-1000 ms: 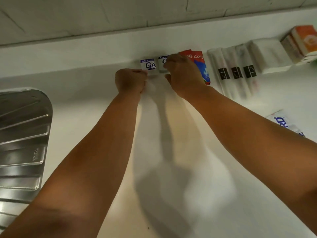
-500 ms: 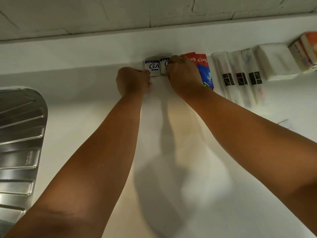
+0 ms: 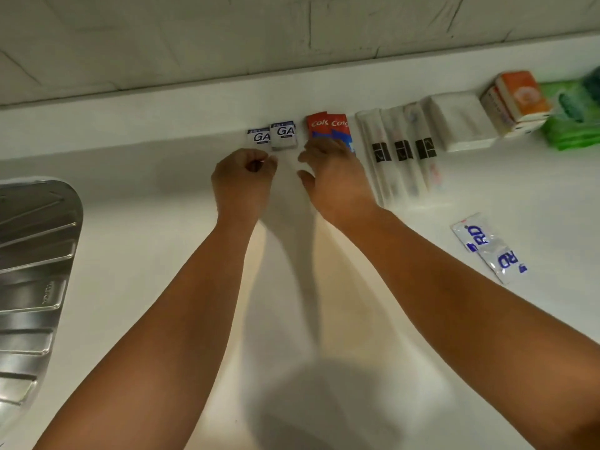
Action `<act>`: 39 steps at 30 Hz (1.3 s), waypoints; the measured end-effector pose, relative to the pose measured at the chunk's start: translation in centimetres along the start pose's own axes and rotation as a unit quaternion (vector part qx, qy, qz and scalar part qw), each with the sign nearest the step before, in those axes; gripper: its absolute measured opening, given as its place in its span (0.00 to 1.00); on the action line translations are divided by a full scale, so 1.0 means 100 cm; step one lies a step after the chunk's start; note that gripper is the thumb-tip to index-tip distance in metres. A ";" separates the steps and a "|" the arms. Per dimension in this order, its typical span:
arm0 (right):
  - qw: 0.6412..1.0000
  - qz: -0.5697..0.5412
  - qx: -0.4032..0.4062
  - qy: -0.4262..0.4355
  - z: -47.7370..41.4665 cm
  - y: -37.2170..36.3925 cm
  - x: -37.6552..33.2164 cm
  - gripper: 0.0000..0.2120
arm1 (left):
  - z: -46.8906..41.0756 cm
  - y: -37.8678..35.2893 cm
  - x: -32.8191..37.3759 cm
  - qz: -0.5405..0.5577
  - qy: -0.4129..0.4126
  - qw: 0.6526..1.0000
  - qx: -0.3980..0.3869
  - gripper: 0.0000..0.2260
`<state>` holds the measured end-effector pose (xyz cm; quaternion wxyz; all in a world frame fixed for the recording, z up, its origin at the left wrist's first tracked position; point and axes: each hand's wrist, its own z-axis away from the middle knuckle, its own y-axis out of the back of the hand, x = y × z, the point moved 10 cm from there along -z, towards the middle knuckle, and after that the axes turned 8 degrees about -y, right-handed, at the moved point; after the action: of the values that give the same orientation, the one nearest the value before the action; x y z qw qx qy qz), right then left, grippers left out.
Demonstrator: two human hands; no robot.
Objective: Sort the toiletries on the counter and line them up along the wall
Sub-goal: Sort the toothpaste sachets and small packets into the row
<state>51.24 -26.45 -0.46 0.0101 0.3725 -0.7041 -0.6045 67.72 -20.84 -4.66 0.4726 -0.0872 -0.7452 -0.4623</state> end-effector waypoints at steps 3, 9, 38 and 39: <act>1.000 -0.019 0.004 -0.019 0.038 0.028 0.021 0.11 | 0.042 -0.011 0.032 0.008 -0.041 0.999 -0.024 0.05; 0.996 -0.018 -0.043 -0.077 0.109 0.076 0.094 0.11 | 0.129 -0.051 0.090 0.016 -0.099 0.988 -0.121 0.07; 0.936 -0.249 -0.154 -0.195 0.190 0.088 0.190 0.04 | 0.243 -0.128 0.113 0.151 0.058 0.979 -0.124 0.05; 0.921 -0.283 -0.161 -0.214 0.187 0.085 0.189 0.02 | 0.243 -0.123 0.111 0.199 0.084 0.970 -0.108 0.06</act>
<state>24.53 -20.89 -6.47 -0.2530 0.4114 -0.4479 -0.7524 39.65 -12.40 -6.53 0.6036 -0.2451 -0.6165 -0.4422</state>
